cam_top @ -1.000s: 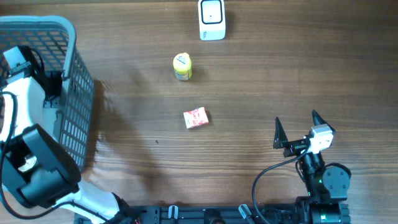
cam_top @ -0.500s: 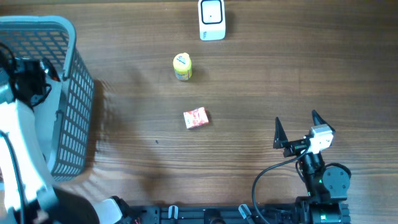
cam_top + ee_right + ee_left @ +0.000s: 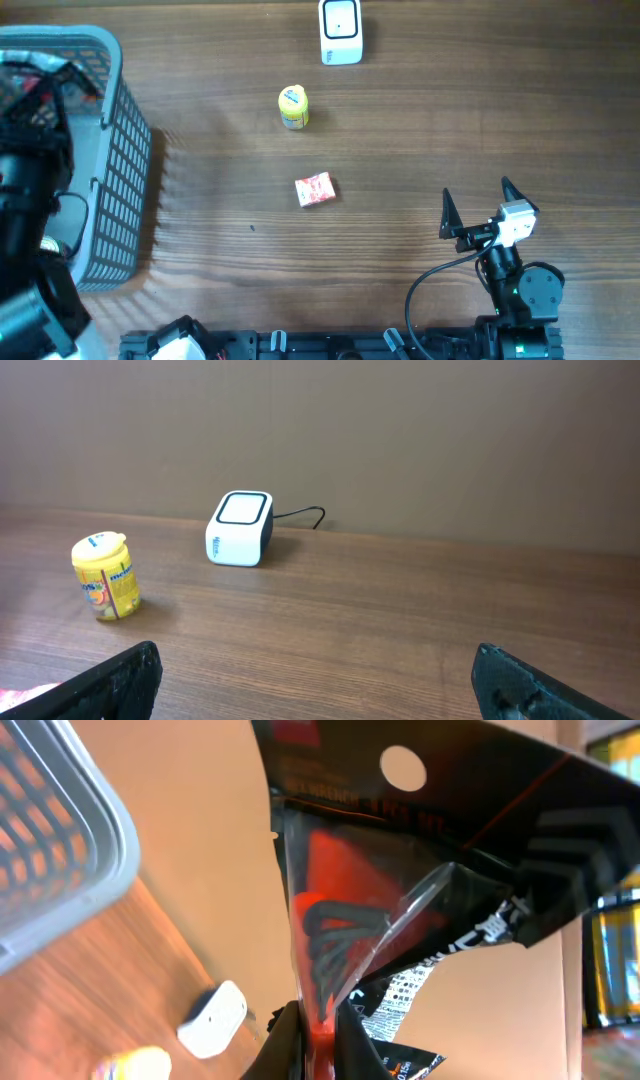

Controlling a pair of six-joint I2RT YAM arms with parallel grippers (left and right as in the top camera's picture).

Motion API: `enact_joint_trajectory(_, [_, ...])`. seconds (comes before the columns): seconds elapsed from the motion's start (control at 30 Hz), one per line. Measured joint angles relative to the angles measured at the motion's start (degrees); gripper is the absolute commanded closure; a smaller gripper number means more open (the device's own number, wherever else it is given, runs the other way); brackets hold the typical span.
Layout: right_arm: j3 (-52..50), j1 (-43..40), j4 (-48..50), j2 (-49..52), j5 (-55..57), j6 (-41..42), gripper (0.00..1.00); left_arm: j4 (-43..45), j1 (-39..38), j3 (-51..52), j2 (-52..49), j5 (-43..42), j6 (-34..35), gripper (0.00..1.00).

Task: Scan the item barcode
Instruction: 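Lift the wrench package out and drop it beside the red box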

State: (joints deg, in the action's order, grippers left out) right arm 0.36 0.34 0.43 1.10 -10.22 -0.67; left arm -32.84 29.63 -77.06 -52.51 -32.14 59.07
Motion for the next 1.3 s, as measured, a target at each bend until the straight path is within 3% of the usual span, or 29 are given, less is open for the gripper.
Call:
enact_joint_trajectory(0.1, [0.0,0.0,0.0,0.0,0.0,0.0,0.0,-0.3,-7.5,0.1,-6.1,-2.0,-0.6,0.96])
enact_joint_trajectory(0.23, [0.0,0.0,0.0,0.0,0.0,0.0,0.0,1.0,-25.3,0.1,-16.3,3.8,-3.5,0.96])
enact_joint_trajectory(0.4, [0.0,0.0,0.0,0.0,0.0,0.0,0.0,1.6,-42.0,0.1,-29.1,12.3,-9.8,0.96])
enact_joint_trajectory(0.6, [0.0,0.0,0.0,0.0,0.0,0.0,0.0,-8.4,-46.0,0.3,-34.1,16.9,-17.4,0.96])
enact_joint_trajectory(0.73, [0.0,0.0,0.0,0.0,0.0,0.0,0.0,-19.9,-46.0,0.3,-34.2,27.0,-19.4,0.96])
enact_joint_trajectory(0.87, [0.0,0.0,0.0,0.0,0.0,0.0,0.0,-23.6,-46.0,0.5,-34.3,33.9,-20.5,0.96])
enact_joint_trajectory(1.07, [0.0,0.0,0.0,0.0,0.0,0.0,0.0,-19.6,-46.0,10.9,-34.3,38.4,-22.0,0.96])
enact_joint_trajectory(1.3, [0.0,0.0,0.0,0.0,0.0,0.0,0.0,-4.3,-51.4,23.2,-35.0,39.2,-22.0,0.96])
